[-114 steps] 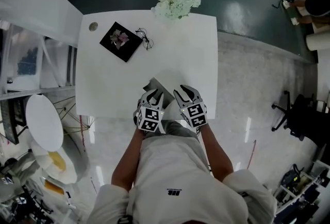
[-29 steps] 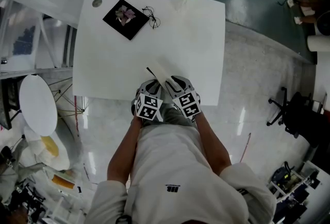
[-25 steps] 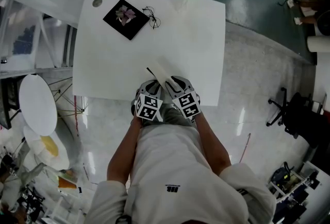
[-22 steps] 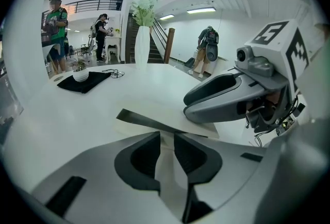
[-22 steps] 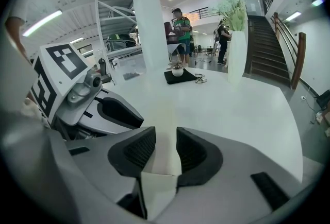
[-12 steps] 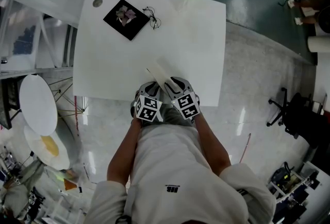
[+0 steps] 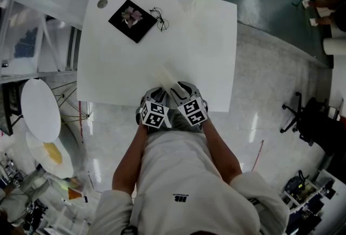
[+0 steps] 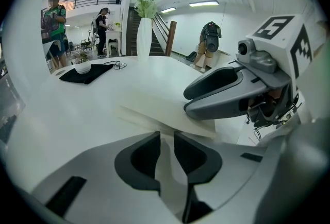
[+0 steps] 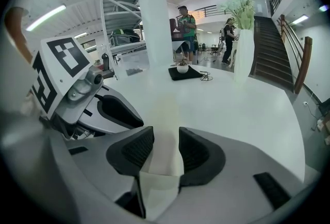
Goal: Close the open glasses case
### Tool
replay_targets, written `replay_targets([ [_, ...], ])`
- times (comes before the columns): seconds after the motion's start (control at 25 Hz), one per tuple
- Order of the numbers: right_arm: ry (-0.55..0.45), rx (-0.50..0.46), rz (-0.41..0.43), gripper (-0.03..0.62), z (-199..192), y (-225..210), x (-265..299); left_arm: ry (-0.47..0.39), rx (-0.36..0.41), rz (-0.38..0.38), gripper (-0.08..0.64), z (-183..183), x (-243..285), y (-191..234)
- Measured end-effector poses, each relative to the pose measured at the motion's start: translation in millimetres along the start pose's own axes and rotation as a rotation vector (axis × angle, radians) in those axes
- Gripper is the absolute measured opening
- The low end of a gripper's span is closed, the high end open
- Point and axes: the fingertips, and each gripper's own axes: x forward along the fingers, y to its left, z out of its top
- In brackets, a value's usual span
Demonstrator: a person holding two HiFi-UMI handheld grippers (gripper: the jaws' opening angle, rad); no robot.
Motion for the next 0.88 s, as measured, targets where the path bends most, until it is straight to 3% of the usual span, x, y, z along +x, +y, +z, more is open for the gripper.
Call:
replay_targets([
  [0.52,-0.026,0.002,-0.02,0.186,-4.6,-2.1,3.9,0.006,0.009,-0.013,0.097,-1.2,-3.8,1.3],
  [0.88,-0.101,-0.01,-0.102,0.186,27.6,-10.9,-22.3,-0.106,0.025,0.02,0.097,25.3,-36.7,18.4],
])
